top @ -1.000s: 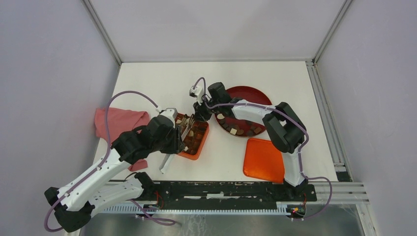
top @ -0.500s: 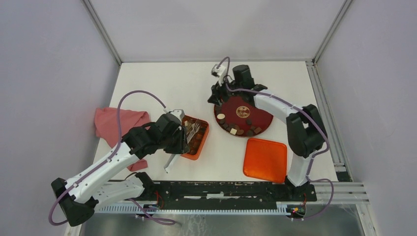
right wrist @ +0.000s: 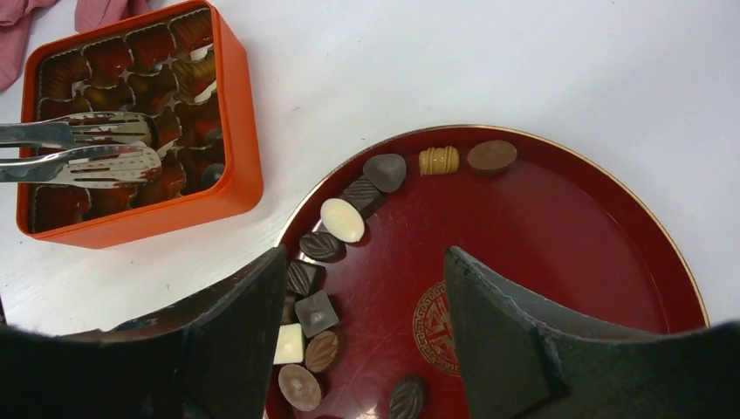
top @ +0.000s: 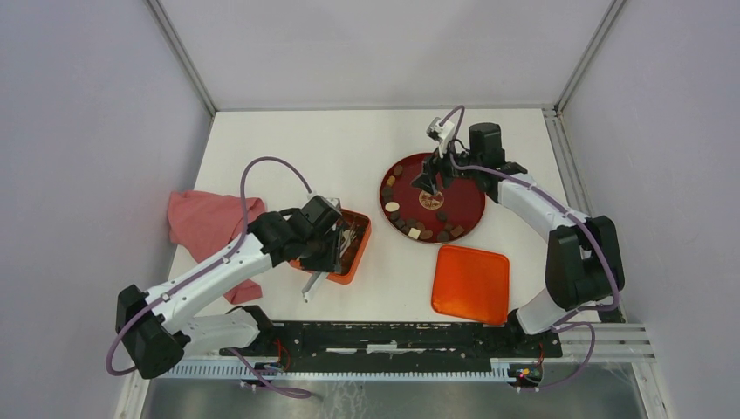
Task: Pack the chocolate
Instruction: Place the fake chocolate in the packing box.
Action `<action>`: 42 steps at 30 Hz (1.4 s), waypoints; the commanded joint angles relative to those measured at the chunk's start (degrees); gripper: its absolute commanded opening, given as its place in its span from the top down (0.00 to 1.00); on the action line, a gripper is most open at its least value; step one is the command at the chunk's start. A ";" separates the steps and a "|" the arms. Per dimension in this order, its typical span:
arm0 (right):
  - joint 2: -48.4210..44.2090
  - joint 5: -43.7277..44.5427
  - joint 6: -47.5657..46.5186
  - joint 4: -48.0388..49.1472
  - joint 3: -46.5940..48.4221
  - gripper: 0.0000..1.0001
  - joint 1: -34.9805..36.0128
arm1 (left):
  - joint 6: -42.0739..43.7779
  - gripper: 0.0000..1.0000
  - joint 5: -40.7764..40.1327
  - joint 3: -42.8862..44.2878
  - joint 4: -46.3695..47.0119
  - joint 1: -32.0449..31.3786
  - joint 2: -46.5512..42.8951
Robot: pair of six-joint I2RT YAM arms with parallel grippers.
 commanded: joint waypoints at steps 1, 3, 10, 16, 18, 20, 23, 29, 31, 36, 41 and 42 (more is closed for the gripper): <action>-2.33 -4.03 -0.04 2.11 -0.06 0.28 -2.14 | 2.65 0.92 0.05 3.57 1.56 -0.12 1.36; -2.48 -4.61 0.27 2.67 -0.57 0.28 -2.38 | 2.92 0.88 -0.18 3.89 1.65 -0.14 1.91; -3.65 -5.49 0.59 3.92 -2.10 0.28 -3.30 | 3.13 0.73 -0.37 4.59 0.99 -0.36 2.97; -4.10 -6.29 0.85 3.87 -2.89 0.28 -3.87 | 3.13 0.64 -0.79 5.19 0.78 -0.69 3.52; -4.19 -6.46 1.00 3.88 -3.10 0.27 -3.99 | 3.21 0.62 -0.88 5.29 0.47 -0.73 3.65; -4.21 -6.64 1.10 4.63 -3.16 0.27 -4.04 | 3.17 0.59 -1.06 5.29 0.26 -0.87 3.68; -4.41 -6.90 1.11 5.30 -3.24 0.27 -4.15 | 3.04 0.57 -1.10 5.29 0.02 -1.04 3.52; -4.71 -7.25 1.11 5.46 -3.50 0.27 -4.36 | 2.78 0.54 -1.77 5.60 -0.78 -1.10 3.40; -4.68 -7.34 1.11 5.46 -3.65 0.27 -4.47 | 2.69 0.53 -1.89 5.72 -0.87 -1.13 3.38; -5.20 -7.43 1.03 5.63 -3.94 0.26 -4.54 | 2.69 0.51 -1.98 5.98 -0.93 -1.09 3.23; -5.78 -7.52 0.46 5.65 -4.21 0.26 -4.80 | 2.48 0.51 -2.30 6.53 -1.14 -1.20 2.92; -6.01 -7.52 0.22 5.51 -4.20 0.26 -5.02 | 2.32 0.52 -2.44 7.14 -1.09 -1.18 2.55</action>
